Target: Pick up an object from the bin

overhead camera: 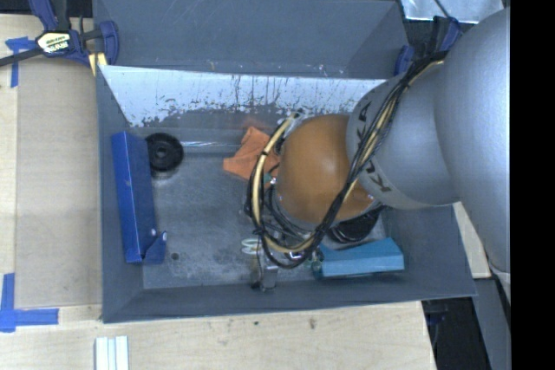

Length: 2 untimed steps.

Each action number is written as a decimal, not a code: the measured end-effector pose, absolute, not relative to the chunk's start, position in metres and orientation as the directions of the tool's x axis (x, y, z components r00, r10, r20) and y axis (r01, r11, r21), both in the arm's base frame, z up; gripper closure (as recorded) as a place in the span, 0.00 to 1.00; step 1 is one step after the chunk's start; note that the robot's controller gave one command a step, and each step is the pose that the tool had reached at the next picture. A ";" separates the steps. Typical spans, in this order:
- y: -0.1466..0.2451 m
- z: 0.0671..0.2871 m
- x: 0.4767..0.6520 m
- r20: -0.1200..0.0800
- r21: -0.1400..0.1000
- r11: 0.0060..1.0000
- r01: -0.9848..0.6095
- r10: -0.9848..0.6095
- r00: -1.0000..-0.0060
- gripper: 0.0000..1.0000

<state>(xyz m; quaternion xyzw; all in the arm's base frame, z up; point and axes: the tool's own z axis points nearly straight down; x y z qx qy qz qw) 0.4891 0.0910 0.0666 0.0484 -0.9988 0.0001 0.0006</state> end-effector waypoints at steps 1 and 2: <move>0.077 0.071 0.496 -0.006 0.002 0.990 0.143 0.143 -0.990 1.00; 0.077 0.071 0.496 -0.006 0.002 0.990 0.143 0.143 -0.990 1.00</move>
Offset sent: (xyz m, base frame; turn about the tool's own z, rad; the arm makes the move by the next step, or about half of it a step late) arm 0.0000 0.0000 0.0000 0.0000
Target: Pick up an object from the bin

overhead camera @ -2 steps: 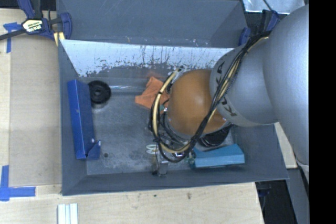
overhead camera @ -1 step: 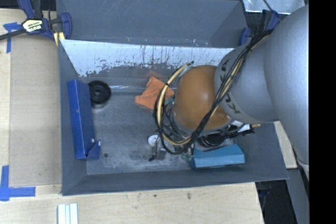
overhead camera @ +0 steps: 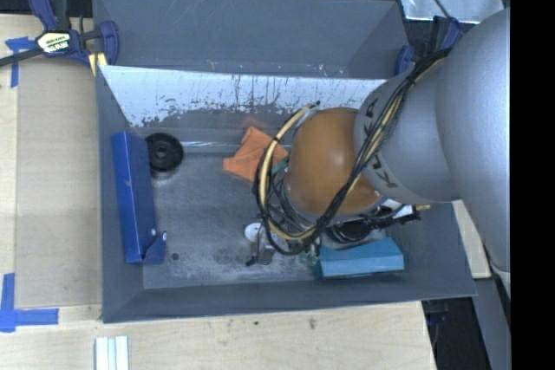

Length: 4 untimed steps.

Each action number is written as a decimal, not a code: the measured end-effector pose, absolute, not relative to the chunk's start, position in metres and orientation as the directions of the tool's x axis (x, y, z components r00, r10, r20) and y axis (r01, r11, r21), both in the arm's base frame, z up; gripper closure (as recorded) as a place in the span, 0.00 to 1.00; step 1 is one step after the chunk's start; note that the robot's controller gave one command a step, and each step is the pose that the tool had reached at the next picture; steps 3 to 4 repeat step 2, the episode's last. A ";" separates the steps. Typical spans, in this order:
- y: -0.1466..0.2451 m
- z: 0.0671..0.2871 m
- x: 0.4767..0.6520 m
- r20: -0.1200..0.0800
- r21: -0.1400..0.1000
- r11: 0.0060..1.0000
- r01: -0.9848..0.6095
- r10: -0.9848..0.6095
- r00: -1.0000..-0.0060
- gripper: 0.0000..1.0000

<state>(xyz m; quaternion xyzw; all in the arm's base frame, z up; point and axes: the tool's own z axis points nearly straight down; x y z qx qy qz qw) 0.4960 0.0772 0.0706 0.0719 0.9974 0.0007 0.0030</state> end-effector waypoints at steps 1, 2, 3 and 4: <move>0.077 0.071 0.496 -0.006 0.002 0.990 0.143 0.143 -0.990 1.00; 0.077 0.076 0.495 0.001 0.000 0.990 0.144 0.144 -0.990 1.00; 0.077 0.076 0.495 0.001 0.000 0.990 0.144 0.144 -0.990 1.00; 0.077 0.076 0.495 0.001 0.000 0.990 0.144 0.144 -0.990 1.00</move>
Offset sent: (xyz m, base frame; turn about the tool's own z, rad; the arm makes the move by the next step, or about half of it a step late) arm 0.0000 0.0000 0.0615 0.0000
